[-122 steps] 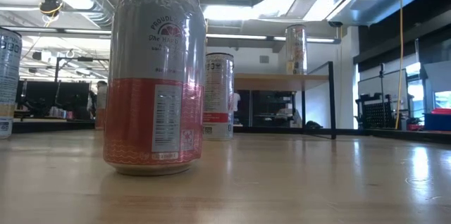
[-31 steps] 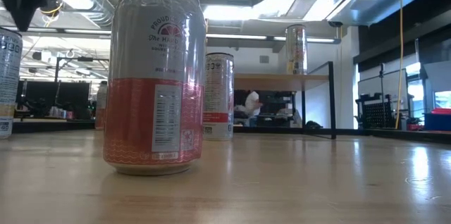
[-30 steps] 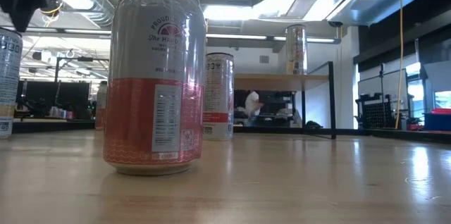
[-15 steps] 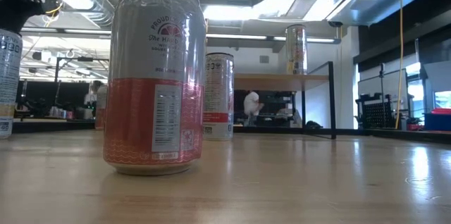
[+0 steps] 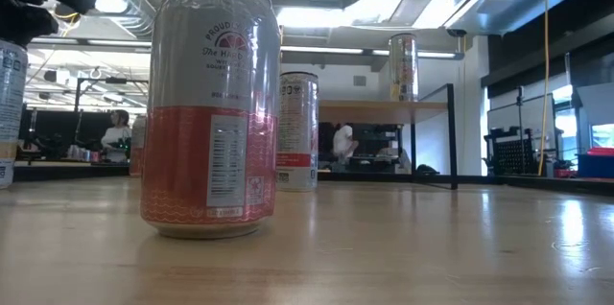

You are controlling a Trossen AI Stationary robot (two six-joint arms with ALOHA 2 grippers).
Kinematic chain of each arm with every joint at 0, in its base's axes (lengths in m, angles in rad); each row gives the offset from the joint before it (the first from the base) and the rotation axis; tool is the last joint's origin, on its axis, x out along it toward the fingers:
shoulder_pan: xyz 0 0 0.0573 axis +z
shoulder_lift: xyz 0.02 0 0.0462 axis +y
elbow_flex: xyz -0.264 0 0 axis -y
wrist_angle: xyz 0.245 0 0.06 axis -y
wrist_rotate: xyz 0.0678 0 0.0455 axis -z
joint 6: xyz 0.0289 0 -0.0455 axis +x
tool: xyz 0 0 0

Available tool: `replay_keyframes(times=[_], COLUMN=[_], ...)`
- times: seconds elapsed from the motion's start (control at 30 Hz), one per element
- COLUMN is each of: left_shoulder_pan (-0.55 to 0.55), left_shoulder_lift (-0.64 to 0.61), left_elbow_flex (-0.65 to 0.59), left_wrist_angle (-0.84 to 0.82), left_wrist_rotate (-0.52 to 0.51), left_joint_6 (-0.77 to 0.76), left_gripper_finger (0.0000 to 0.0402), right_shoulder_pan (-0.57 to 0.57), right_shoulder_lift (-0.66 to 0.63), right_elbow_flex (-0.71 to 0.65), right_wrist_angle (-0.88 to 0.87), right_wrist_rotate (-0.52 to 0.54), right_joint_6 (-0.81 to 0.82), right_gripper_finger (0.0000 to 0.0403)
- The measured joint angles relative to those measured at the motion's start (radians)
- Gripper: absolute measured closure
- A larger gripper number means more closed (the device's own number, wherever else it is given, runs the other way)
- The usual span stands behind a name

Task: Place canned beverage on shelf
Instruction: Put the white and yellow soda can aligned with other white and yellow soda can on the shelf

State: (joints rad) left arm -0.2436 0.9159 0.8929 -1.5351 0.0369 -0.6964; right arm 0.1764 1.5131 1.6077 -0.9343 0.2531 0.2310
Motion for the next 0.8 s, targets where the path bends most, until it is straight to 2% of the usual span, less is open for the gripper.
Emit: replay_keyframes(times=[0.17,0.33,0.47,0.67,0.8], left_shoulder_pan=[0.000,0.000,0.000,-0.003,-0.021], left_shoulder_lift=[0.003,0.024,0.061,0.188,0.313], left_elbow_flex=[-0.007,-0.006,0.006,0.169,0.297], left_wrist_angle=[0.007,0.023,0.070,0.098,0.093], left_wrist_rotate=[0.001,0.005,0.020,0.022,0.005], left_joint_6=[0.020,0.100,0.159,0.279,0.416], left_gripper_finger=[0.0087,0.0142,0.0181,0.0181,0.0181], right_shoulder_pan=[0.000,0.000,0.000,0.001,0.001], right_shoulder_lift=[0.000,0.000,0.003,0.004,0.017], right_elbow_flex=[0.000,0.000,0.000,0.000,0.001], right_wrist_angle=[0.002,0.004,0.011,-0.013,0.016], right_wrist_rotate=[0.000,-0.003,-0.052,-0.175,-0.194], right_joint_6=[0.000,0.000,-0.001,0.000,-0.029], right_gripper_finger=[0.0105,0.0105,0.0105,0.0105,0.0105])
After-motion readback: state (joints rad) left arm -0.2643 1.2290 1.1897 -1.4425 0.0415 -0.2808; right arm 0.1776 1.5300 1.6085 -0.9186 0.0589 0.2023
